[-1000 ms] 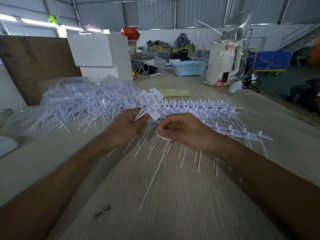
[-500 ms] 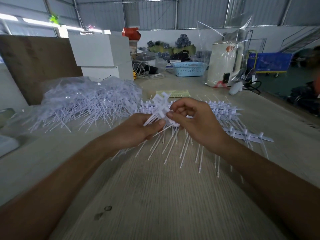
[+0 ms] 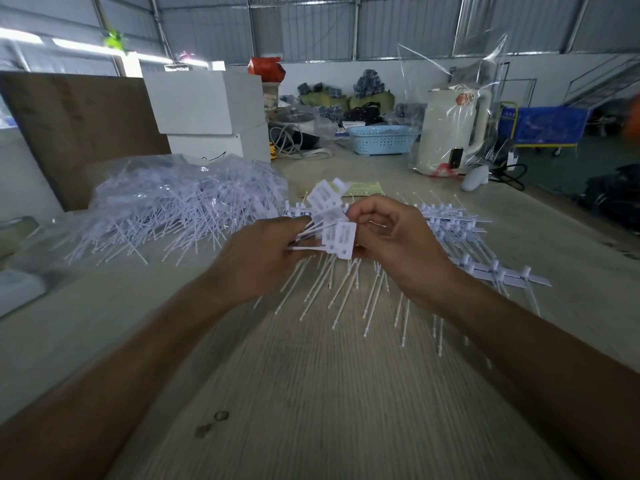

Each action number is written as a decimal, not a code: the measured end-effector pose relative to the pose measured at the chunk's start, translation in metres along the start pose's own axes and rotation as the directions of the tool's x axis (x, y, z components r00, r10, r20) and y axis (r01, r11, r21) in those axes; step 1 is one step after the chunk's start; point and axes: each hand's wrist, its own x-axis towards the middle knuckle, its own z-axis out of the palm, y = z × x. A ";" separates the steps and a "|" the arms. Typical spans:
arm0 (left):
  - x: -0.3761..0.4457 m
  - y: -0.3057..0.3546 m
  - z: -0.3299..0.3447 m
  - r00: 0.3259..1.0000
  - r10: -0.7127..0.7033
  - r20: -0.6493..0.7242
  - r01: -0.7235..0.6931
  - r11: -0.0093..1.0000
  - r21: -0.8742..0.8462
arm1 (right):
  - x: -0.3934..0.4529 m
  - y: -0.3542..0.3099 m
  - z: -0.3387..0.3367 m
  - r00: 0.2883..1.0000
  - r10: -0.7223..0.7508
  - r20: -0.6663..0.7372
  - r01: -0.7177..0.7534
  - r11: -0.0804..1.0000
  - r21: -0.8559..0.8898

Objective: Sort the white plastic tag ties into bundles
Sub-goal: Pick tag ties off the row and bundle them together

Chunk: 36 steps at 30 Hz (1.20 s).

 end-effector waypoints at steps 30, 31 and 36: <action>-0.002 0.031 0.008 0.983 0.185 0.016 -0.163 0.822 0.545 | -0.003 -0.002 -0.007 0.938 -0.057 0.341 0.339 0.342 -0.876; -0.003 0.031 0.010 0.981 0.193 0.029 -0.179 0.833 0.523 | -0.002 -0.002 -0.010 0.934 -0.031 0.357 0.336 0.423 -0.842; -0.002 0.024 0.013 0.975 0.191 0.118 -0.223 0.868 0.444 | 0.001 0.001 -0.013 0.924 0.004 0.383 0.335 0.478 -0.812</action>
